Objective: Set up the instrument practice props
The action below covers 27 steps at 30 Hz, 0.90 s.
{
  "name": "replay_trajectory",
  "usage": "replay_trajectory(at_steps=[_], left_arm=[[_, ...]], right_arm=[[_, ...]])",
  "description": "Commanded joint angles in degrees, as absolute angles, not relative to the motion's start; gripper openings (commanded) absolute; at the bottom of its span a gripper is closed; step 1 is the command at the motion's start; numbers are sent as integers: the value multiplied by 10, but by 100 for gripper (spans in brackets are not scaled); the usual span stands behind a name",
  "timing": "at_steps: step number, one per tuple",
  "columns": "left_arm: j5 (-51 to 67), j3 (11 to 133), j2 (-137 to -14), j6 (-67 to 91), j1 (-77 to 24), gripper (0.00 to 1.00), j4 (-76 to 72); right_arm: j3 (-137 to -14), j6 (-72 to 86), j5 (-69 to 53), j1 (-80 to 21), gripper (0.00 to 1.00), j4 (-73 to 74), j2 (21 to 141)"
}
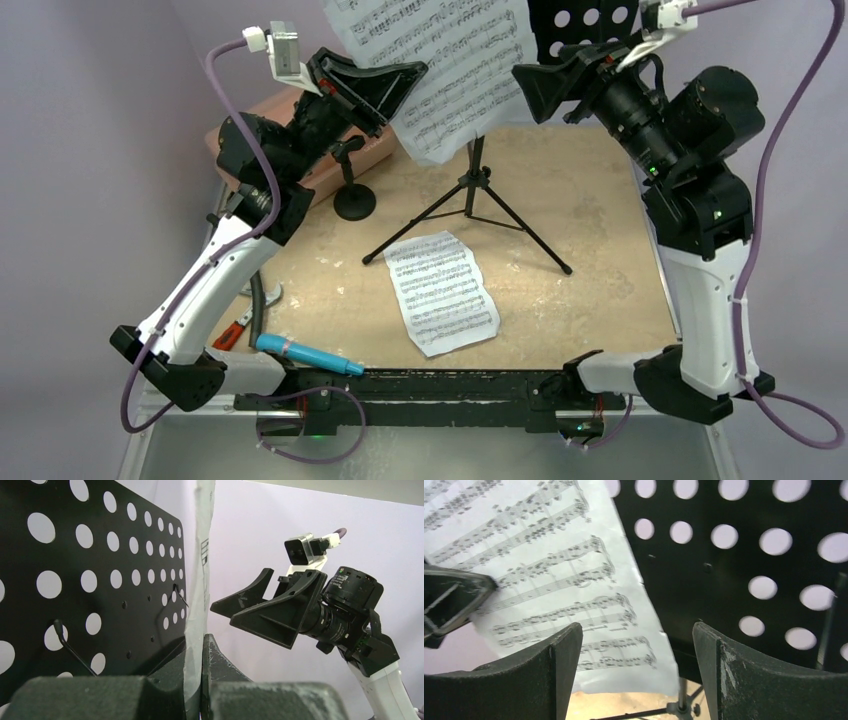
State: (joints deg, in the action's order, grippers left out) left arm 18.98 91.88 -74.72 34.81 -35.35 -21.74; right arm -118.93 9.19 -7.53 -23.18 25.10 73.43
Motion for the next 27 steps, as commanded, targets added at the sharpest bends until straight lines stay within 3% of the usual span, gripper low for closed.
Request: replay_trajectory(at_steps=[1, 5, 11, 19, 27], left_arm=[[191, 955, -753, 345, -354, 0, -223], [187, 965, -761, 355, -354, 0, -201], [156, 982, -768, 353, -355, 0, -157], [125, 1001, -782, 356, -354, 0, -143], [127, 1028, -807, 373, -354, 0, -150]], right_arm=[[-1257, 120, -202, -229, 84, 274, 772], [-1284, 173, -295, -217, 84, 251, 796], [-1263, 280, -420, -122, 82, 181, 801], [-1239, 327, -444, -43, 80, 141, 792], [-1284, 267, -340, -29, 80, 222, 782]])
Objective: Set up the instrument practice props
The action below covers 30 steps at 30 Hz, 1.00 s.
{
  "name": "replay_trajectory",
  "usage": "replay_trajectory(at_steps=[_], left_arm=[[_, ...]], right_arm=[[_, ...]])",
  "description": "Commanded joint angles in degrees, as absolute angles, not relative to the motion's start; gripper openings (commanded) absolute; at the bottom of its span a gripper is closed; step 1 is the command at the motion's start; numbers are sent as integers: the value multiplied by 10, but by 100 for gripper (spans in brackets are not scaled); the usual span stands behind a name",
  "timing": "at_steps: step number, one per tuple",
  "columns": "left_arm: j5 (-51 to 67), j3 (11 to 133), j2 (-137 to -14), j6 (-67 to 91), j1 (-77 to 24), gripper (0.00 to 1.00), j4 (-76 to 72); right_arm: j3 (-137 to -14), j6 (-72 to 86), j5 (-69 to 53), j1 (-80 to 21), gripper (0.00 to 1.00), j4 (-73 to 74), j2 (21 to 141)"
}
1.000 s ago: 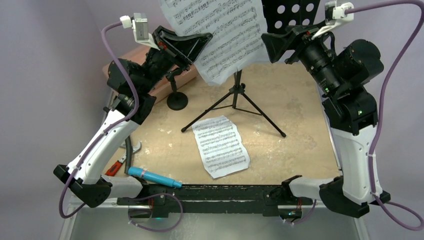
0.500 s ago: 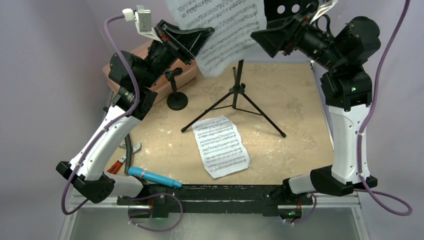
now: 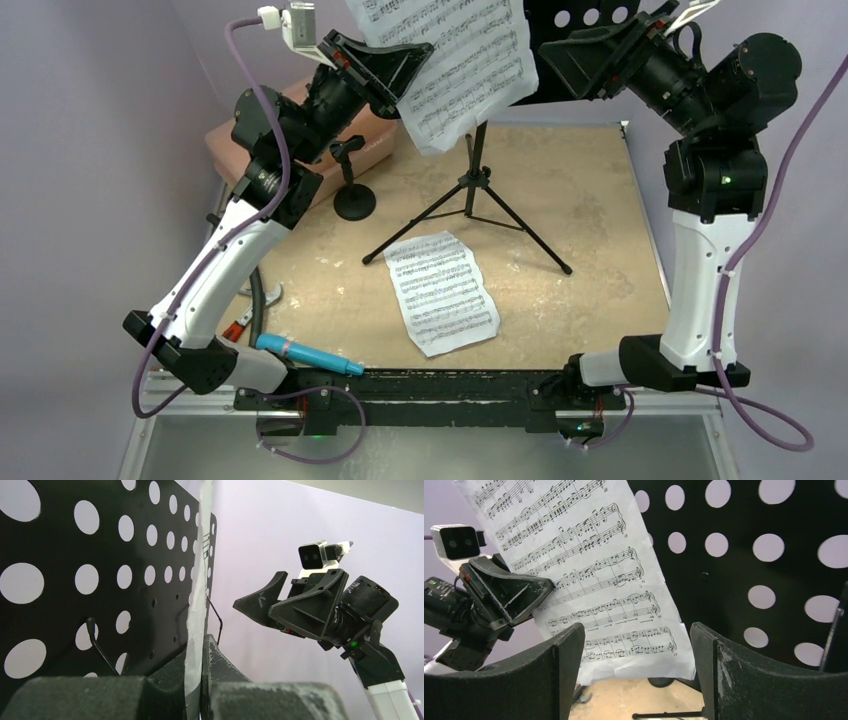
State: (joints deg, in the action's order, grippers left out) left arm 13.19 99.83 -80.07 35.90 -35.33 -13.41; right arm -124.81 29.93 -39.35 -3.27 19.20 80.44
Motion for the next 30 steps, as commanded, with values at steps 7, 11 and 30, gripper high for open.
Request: replay_trajectory(at_steps=[7, 11, 30], left_arm=[[132, 1057, -830, 374, -355, 0, -164], [140, 1072, -845, 374, -354, 0, -180], [162, 1097, -880, 391, -355, 0, -235]], right_arm=[[-1301, 200, -205, -29, 78, 309, 772], [-1304, 183, -155, -29, 77, 337, 776], [-1291, 160, -105, -10, 59, 359, 812]])
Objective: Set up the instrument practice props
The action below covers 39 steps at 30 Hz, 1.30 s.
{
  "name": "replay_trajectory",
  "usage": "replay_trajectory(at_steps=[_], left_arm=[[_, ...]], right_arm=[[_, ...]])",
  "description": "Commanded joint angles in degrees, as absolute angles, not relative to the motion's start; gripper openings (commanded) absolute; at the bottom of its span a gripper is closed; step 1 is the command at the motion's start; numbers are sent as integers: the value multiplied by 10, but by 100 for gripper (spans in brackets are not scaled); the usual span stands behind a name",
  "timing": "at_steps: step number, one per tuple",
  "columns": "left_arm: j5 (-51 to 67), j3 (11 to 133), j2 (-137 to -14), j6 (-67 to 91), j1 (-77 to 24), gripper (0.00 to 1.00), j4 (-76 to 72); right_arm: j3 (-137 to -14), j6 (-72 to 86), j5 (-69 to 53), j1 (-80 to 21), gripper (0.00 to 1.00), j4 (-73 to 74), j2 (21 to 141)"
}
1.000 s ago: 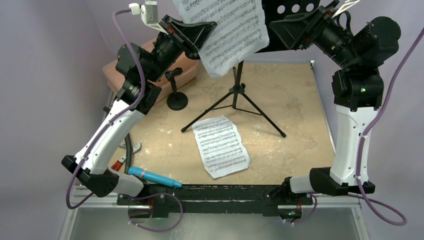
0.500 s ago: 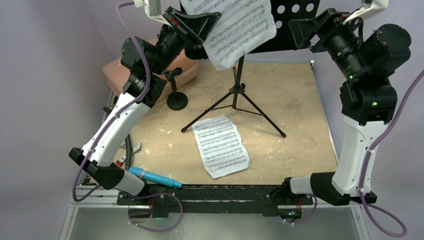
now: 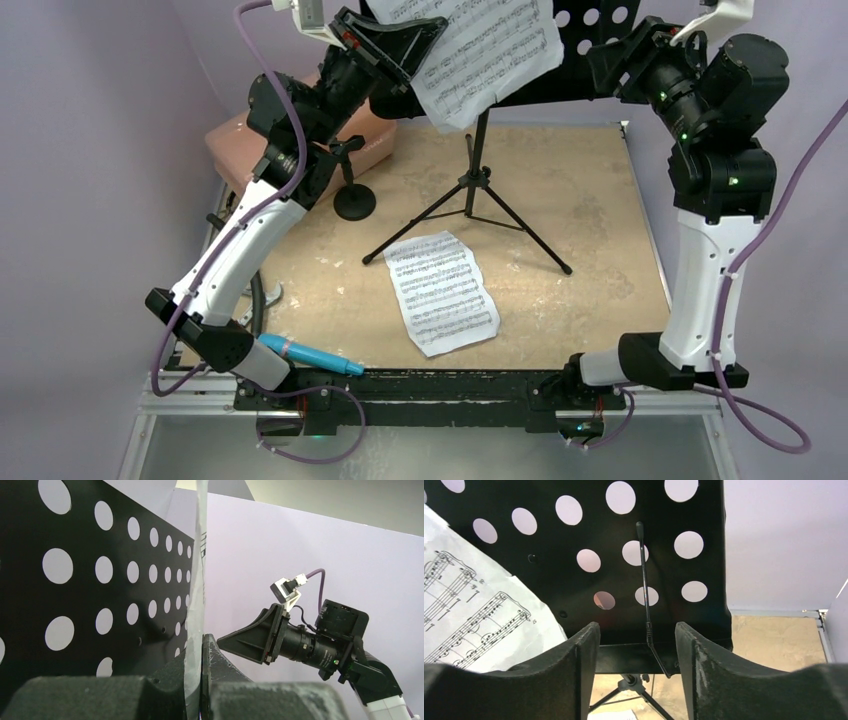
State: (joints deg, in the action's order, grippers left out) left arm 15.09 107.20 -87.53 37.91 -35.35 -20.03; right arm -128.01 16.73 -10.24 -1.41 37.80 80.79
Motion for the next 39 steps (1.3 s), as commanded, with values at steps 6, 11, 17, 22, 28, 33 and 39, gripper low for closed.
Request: replay_trajectory(at_steps=[6, 11, 17, 22, 28, 33, 39], left_arm=[[165, 1106, -890, 393, -354, 0, -239], [165, 1114, -899, 389, -355, 0, -233], [154, 1126, -914, 383, -355, 0, -222], [142, 1137, -924, 374, -355, 0, -212], [136, 1148, -933, 363, -355, 0, -208], [132, 1158, -938, 350, -357, 0, -201], [126, 1195, -952, 298, -364, 0, -161]], right_arm=[[-1300, 164, -113, -10, 50, 350, 832], [-1306, 170, -123, -10, 50, 339, 846], [-1309, 178, -136, -10, 43, 318, 854], [-1308, 178, -140, -10, 34, 310, 854], [-1297, 178, -143, -10, 22, 306, 850], [-1297, 172, -141, -10, 17, 306, 848], [-1290, 163, -145, -10, 9, 304, 843]])
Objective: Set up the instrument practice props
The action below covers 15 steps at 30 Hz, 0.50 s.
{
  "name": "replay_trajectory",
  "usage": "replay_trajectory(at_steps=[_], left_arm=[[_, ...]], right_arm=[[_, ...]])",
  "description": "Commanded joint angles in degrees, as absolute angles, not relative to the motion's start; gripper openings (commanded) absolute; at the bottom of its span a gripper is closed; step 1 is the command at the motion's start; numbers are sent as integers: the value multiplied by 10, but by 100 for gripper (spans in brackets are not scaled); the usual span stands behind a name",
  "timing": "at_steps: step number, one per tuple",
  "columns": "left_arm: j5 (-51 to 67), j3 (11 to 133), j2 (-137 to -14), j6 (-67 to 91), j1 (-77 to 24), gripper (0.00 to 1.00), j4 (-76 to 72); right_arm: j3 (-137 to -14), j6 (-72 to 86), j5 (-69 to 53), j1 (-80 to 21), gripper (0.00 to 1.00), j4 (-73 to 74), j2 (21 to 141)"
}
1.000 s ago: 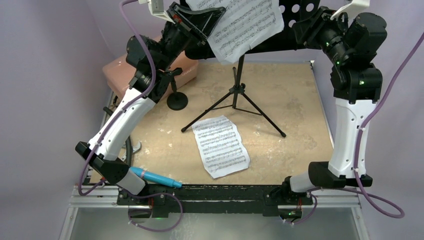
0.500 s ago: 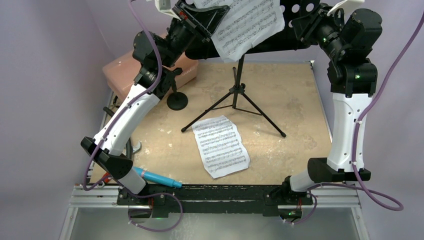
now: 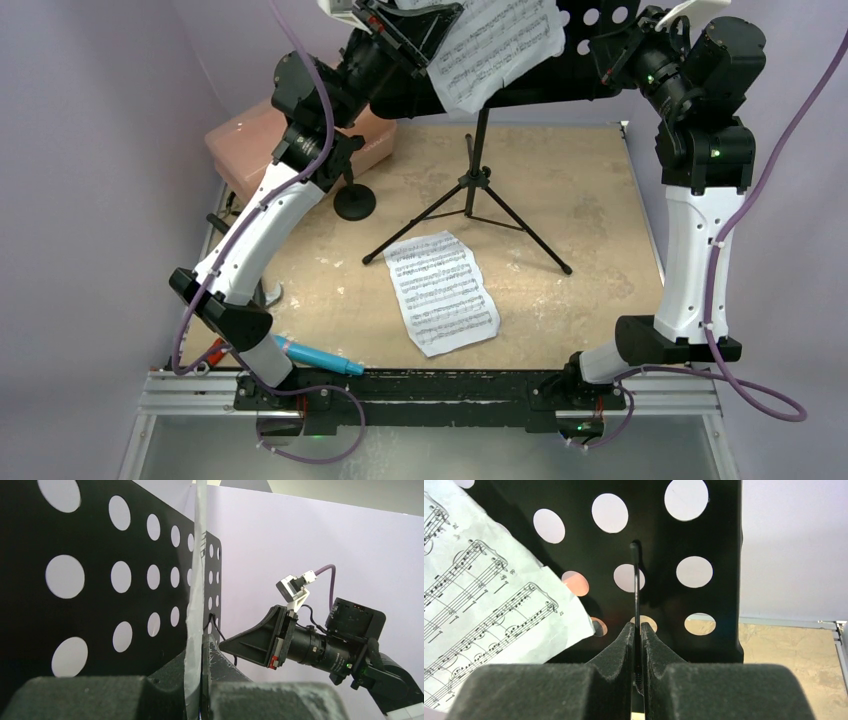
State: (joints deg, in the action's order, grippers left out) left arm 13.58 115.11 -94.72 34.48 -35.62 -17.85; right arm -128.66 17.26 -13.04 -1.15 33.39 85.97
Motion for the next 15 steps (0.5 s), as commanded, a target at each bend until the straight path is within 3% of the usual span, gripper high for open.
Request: replay_trajectory(at_steps=[1, 7, 15], left_arm=[[125, 1200, -954, 293, -365, 0, -159], [128, 1226, -970, 278, -369, 0, -158], [130, 1241, -979, 231, -380, 0, -165]], right_arm=[[-1290, 163, -146, -10, 8, 304, 842], [-1290, 161, -152, -10, 0, 302, 841], [-1278, 162, -164, -10, 0, 296, 829]])
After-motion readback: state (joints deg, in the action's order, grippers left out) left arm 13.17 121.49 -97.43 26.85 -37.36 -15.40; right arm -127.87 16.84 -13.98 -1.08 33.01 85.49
